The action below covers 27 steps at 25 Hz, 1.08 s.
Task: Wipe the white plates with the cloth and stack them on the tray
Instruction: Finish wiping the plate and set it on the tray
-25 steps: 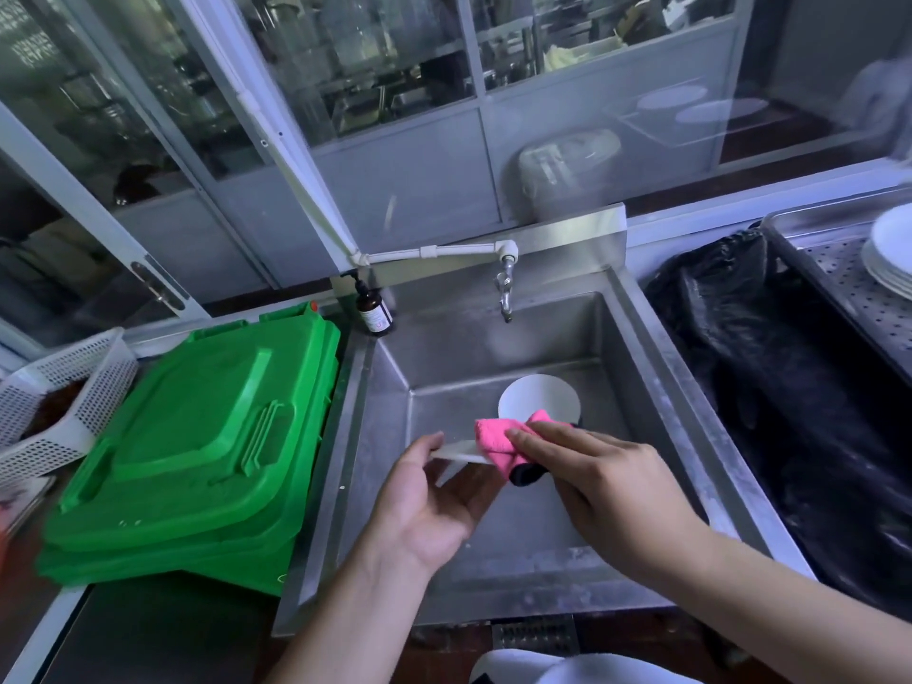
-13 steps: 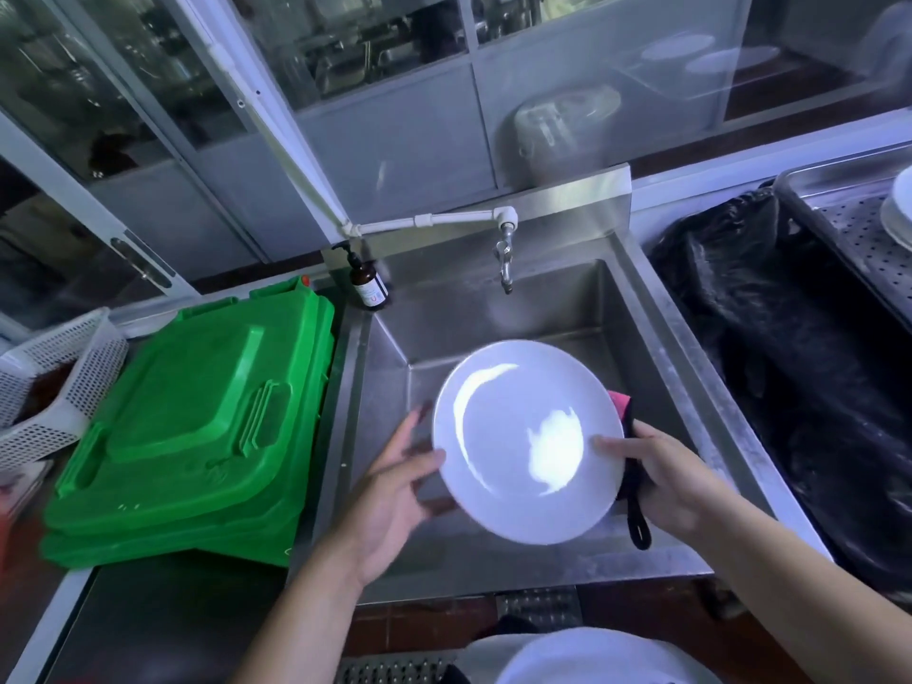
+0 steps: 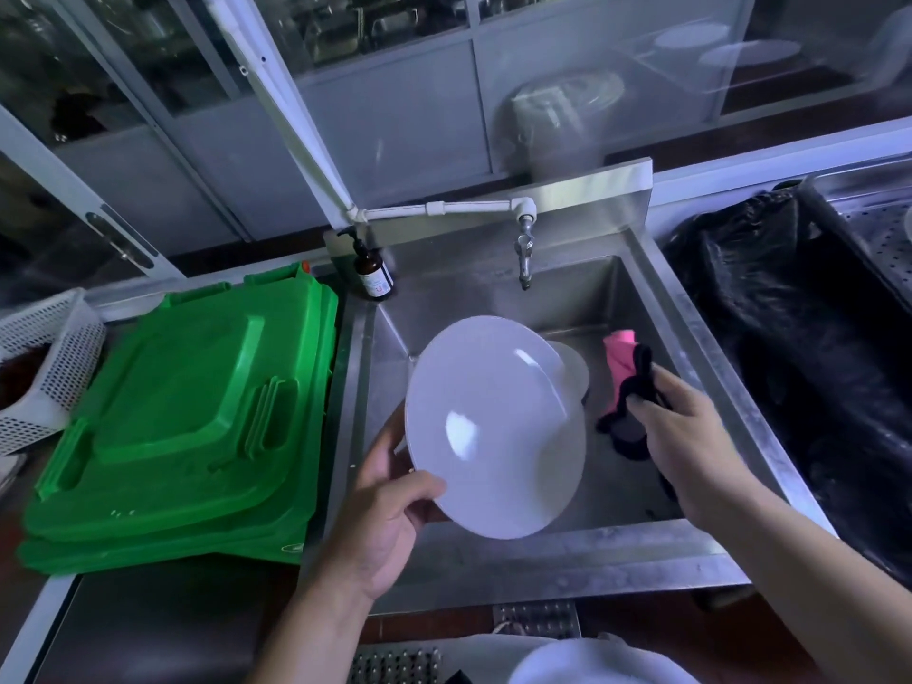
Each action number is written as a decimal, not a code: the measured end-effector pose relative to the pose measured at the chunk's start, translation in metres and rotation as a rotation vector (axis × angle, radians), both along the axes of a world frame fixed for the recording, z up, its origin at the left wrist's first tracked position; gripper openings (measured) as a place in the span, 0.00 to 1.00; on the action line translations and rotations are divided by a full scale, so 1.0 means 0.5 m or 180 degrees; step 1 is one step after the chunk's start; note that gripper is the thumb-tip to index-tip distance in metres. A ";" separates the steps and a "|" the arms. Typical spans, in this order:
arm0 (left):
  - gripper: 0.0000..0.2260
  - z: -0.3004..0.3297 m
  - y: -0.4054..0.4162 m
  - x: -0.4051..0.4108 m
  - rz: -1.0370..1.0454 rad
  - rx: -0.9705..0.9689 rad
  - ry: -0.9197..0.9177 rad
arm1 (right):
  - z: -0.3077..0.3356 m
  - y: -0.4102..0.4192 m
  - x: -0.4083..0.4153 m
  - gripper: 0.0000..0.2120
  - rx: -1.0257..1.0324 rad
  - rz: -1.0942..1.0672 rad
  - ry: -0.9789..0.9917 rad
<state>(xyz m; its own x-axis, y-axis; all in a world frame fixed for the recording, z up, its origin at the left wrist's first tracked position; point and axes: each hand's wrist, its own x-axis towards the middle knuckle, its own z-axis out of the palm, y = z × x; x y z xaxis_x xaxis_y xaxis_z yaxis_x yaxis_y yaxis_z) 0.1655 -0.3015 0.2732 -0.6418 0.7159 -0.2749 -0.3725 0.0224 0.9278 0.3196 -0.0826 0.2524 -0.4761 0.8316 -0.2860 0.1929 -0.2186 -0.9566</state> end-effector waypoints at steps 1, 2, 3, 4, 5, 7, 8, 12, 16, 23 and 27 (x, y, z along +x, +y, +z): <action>0.35 0.005 0.005 -0.001 -0.0045 0.0016 0.0054 | 0.013 -0.010 -0.011 0.17 0.0391 -0.0062 -0.0042; 0.36 0.011 0.011 0.001 -0.0100 0.0041 0.0083 | 0.013 -0.025 -0.025 0.18 0.0750 -0.0055 -0.0113; 0.37 0.016 0.017 0.005 -0.0173 0.0075 0.0100 | 0.006 -0.045 -0.040 0.20 0.1066 -0.0011 -0.0271; 0.37 0.018 0.021 0.008 -0.0268 0.0110 0.0113 | -0.006 -0.066 -0.056 0.19 0.1276 0.0054 -0.0492; 0.38 0.018 0.025 0.011 -0.0376 0.0142 0.0128 | -0.012 -0.082 -0.072 0.19 0.1288 0.0032 -0.0644; 0.38 0.022 0.027 0.012 -0.0522 0.0144 0.0174 | -0.003 -0.097 -0.106 0.16 0.0977 -0.0125 -0.0530; 0.38 0.024 0.027 0.010 -0.0551 0.0138 0.0188 | 0.010 -0.095 -0.120 0.15 0.0833 -0.0174 -0.0326; 0.37 0.041 0.032 -0.008 -0.0596 0.0210 0.0240 | 0.084 -0.097 -0.168 0.11 0.0593 0.0185 0.0392; 0.36 0.046 0.026 -0.037 -0.0485 0.0339 0.0157 | 0.112 -0.134 -0.178 0.16 0.0758 0.1120 0.0776; 0.38 0.015 0.008 -0.050 -0.0421 0.0665 -0.0306 | 0.077 -0.161 -0.104 0.17 0.0772 0.2297 0.0617; 0.28 -0.016 0.012 -0.044 -0.0281 0.0737 -0.0378 | 0.062 -0.164 -0.064 0.18 0.0768 0.2539 0.0325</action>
